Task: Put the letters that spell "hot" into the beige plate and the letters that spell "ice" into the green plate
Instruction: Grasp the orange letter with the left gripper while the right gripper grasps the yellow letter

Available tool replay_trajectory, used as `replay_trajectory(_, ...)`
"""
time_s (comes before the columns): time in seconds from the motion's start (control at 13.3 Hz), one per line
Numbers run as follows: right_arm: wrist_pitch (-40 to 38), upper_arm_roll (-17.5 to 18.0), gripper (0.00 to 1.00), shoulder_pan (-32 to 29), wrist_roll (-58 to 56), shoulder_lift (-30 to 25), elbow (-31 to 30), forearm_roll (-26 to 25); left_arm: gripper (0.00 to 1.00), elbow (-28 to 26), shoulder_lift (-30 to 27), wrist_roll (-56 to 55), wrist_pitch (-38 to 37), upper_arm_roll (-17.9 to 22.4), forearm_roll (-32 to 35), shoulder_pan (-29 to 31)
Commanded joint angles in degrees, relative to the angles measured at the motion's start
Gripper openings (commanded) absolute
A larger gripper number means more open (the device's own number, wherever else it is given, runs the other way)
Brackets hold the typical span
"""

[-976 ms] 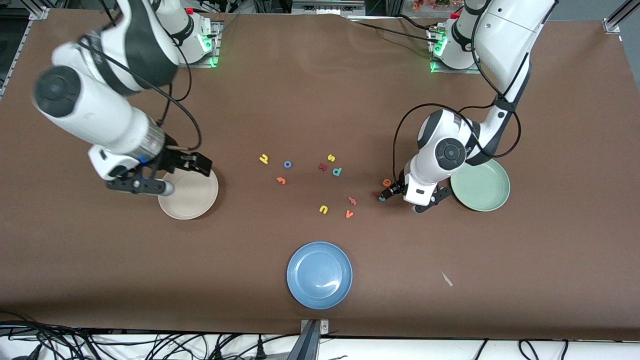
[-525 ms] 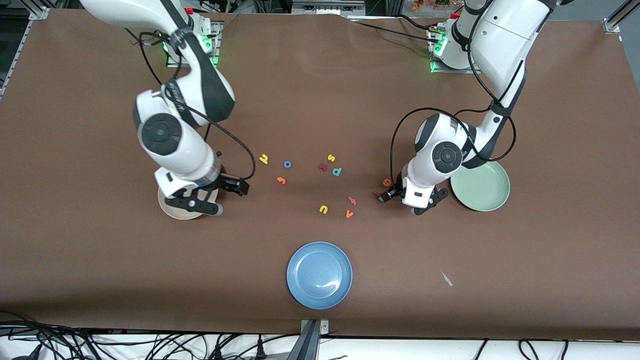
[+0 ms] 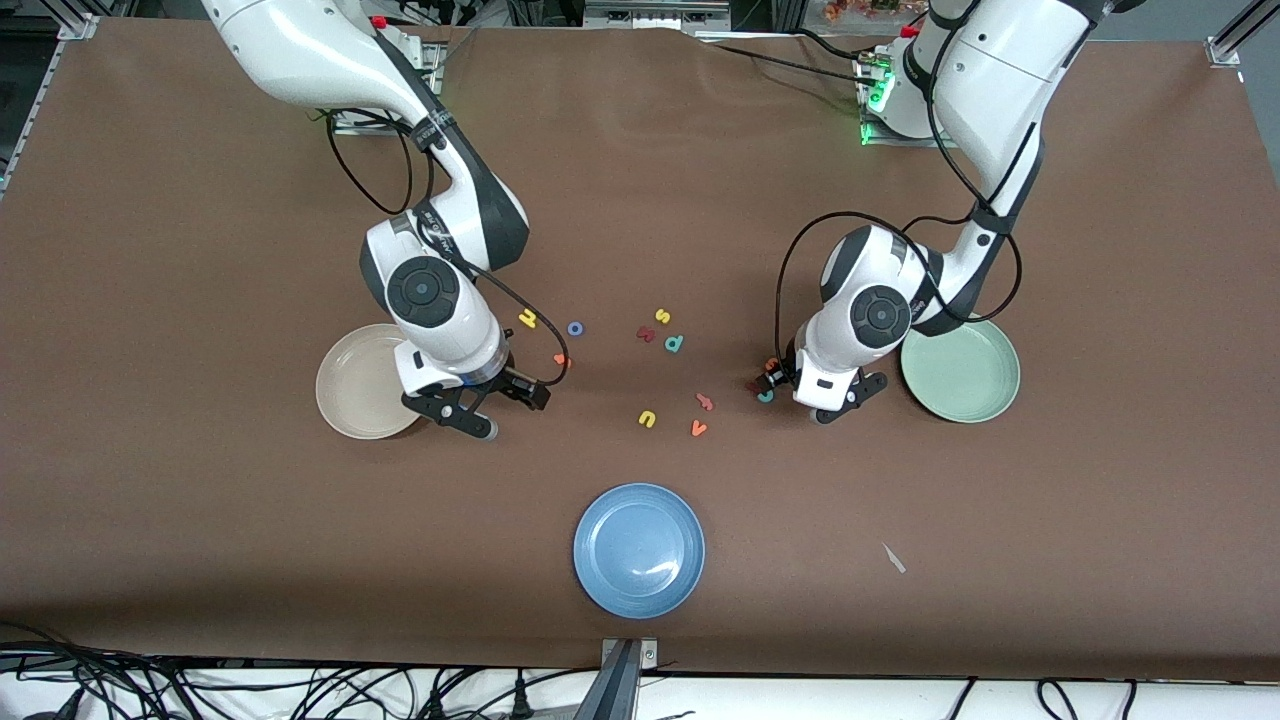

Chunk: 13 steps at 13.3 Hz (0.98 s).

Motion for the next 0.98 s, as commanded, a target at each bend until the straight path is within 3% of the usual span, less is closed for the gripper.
replay_trajectory(0.0,5.66,1.53,1.0,-0.63,3.44,-4.0,-9.25,-0.22,0.71,0.7,0.35,0.92,-1.05,0.09,0.31,-0.77)
replay_trajectory(0.23,11.73,3.2,1.0,-1.95,4.15,-7.6,-18.39,-0.13,0.65,0.62,0.35,0.83,-1.05,0.09,0.31,-0.95)
replay_trajectory(0.6,15.42,4.17,1.0,-2.3,5.29,-11.39,-26.57,-0.13,0.5,0.53,1.23,0.83,-1.05,0.09,0.31,-1.22)
replay_trajectory(0.9,20.26,4.7,1.0,-1.43,6.53,-10.26,-29.75,-0.13,0.49,0.62,1.76,0.31,-0.96,0.17,0.31,-1.92)
